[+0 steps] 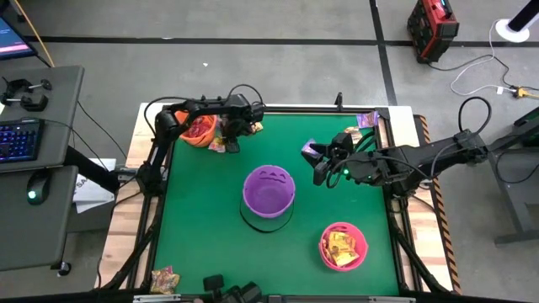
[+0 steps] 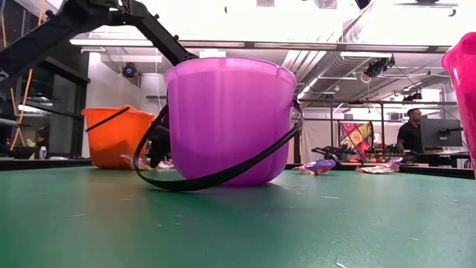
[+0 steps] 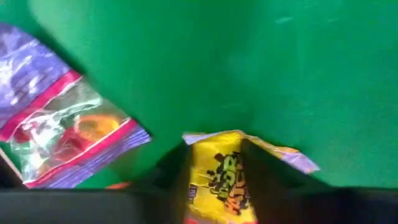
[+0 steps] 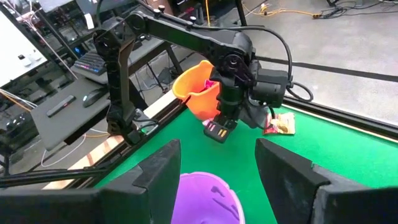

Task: Sort candy by brand, put in halloween buckets
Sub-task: Put the yellow candy into the pink bucket

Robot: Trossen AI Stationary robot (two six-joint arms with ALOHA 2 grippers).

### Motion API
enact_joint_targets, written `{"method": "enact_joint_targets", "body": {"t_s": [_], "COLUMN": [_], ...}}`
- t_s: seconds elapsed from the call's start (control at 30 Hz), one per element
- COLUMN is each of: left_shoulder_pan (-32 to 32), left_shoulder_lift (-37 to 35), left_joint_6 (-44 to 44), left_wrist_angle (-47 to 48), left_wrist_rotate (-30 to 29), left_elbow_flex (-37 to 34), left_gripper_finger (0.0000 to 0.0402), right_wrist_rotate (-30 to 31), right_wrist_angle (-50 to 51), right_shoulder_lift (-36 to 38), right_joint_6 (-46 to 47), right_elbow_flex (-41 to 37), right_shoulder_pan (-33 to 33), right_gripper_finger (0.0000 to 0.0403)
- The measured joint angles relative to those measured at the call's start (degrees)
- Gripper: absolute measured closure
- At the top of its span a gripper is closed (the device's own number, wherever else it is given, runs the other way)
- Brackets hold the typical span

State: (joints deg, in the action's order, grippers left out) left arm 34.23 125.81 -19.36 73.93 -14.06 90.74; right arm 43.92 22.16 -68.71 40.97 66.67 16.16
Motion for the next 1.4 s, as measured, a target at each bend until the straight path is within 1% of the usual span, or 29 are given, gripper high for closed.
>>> {"method": "enact_joint_targets", "body": {"t_s": [0.07, 0.1, 0.13, 0.23, 0.33, 0.47, 0.57, 0.67, 0.8, 0.93, 1.1, 1.27, 1.4], "left_shoulder_pan": [-0.33, -0.39, -0.43, -0.45, -0.43, -0.43, -1.53, -5.36, -13.77, -23.99, -34.39, -40.57, -43.6], "left_shoulder_lift": [-0.26, -0.51, -0.91, -3.27, -7.72, -15.95, -23.14, -29.44, -34.03, -33.54, -27.6, -19.09, -12.69], "left_joint_6": [-0.01, 0.49, 1.22, 2.61, 3.69, 7.07, 10.8, 15.43, 21.08, 23.18, 23.18, 24.91, 24.86], "left_wrist_angle": [0.21, 0.38, 0.23, -0.77, -2.06, -4.82, -9.8, -18.02, -32.23, -45.63, -59.23, -71.03, -82.96], "left_wrist_rotate": [0.8, 1.97, 3.41, 6.04, 6.68, 6.89, 11.19, 15.35, 15.97, 16.16, 16.1, 16.6, 22.42], "left_elbow_flex": [0.05, 0.27, 0.45, 0.66, 0.68, 0.7, 0.7, 0.72, 0.76, 0.81, 0.81, 0.76, 0.71], "left_gripper_finger": [0.0355, 0.0377, 0.0386, 0.0395, 0.0399, 0.0401, 0.0401, 0.0401, 0.0401, 0.0401, 0.0401, 0.0401, 0.0401], "right_wrist_rotate": [0.01, 0.01, 0.0, 0.02, 0.02, 1.07, 3.04, 5.07, 6.12, 6.1, 6.08, 6.68, 7.11], "right_wrist_angle": [0.08, 0.18, 0.41, 0.66, 0.75, 0.68, -0.31, -1.48, -2.07, -1.56, -1.45, -2.69, -4.01], "right_shoulder_lift": [0.0, 0.0, 0.0, 0.0, 0.01, 0.69, 1.82, 3.35, 5.22, 6.59, 8.47, 11.65, 14.34], "right_joint_6": [-0.44, -0.46, -0.46, -0.47, -0.53, -0.93, -2.33, -4.74, -7.38, -8.02, -10.66, -13.18, -15.29], "right_elbow_flex": [0.0, 0.0, 0.0, 0.0, 0.0, 0.0, 0.0, 0.0, 0.0, 0.0, 0.0, 0.0, 0.0], "right_shoulder_pan": [0.0, 0.0, 0.0, 0.0, -0.01, 0.0, 0.0, 0.0, -0.02, -0.02, -0.02, -0.06, -0.04], "right_gripper_finger": [0.0202, 0.0202, 0.0202, 0.0202, 0.0202, 0.0202, 0.0202, 0.0202, 0.0202, 0.0202, 0.0202, 0.0202, 0.0202]}}
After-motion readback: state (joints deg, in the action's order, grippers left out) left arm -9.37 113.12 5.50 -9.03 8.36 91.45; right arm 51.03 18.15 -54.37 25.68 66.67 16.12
